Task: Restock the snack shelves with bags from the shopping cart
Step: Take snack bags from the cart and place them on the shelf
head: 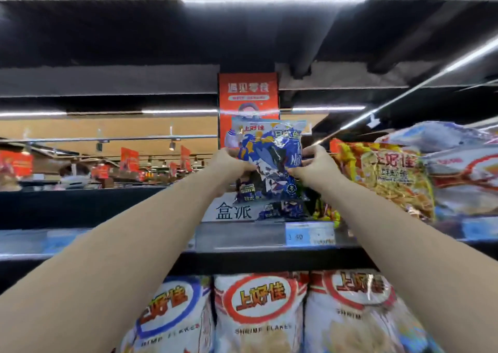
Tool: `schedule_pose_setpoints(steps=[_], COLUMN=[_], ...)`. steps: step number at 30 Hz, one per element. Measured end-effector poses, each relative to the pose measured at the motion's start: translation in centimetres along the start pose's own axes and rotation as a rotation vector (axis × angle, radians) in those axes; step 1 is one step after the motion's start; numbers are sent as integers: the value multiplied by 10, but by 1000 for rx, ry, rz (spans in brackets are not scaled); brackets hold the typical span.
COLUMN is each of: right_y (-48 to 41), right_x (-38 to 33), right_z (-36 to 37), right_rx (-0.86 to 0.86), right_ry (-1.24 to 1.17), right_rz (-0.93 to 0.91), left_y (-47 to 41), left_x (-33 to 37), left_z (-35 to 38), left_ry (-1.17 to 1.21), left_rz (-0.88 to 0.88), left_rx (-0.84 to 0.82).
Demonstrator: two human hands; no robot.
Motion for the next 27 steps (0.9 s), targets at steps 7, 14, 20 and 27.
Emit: schedule_pose_setpoints(steps=[7, 14, 20, 27], right_y=[-42, -47, -65, -67], right_x=[29, 52, 50, 70], right_z=[5, 6, 3, 13], right_rx=[-99, -140, -124, -185], right_ry=[122, 248, 416, 550], right_rz=[196, 258, 272, 287], left_y=[-55, -74, -84, -96], left_x=[3, -35, -35, -58], left_z=[25, 55, 73, 82], left_ry=[-177, -341, -415, -419], left_rz=[-128, -169, -155, -115], left_rx=[-187, -346, -430, -415])
Point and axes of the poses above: each hand's wrist, its own y-axis away from the middle knuckle, its own z-axis out of the palm, x = y × z, the point moved 10 cm from there along -y, towards the middle knuckle, and after that the axes turned 3 degrees about -y, right-handed, at the moved point
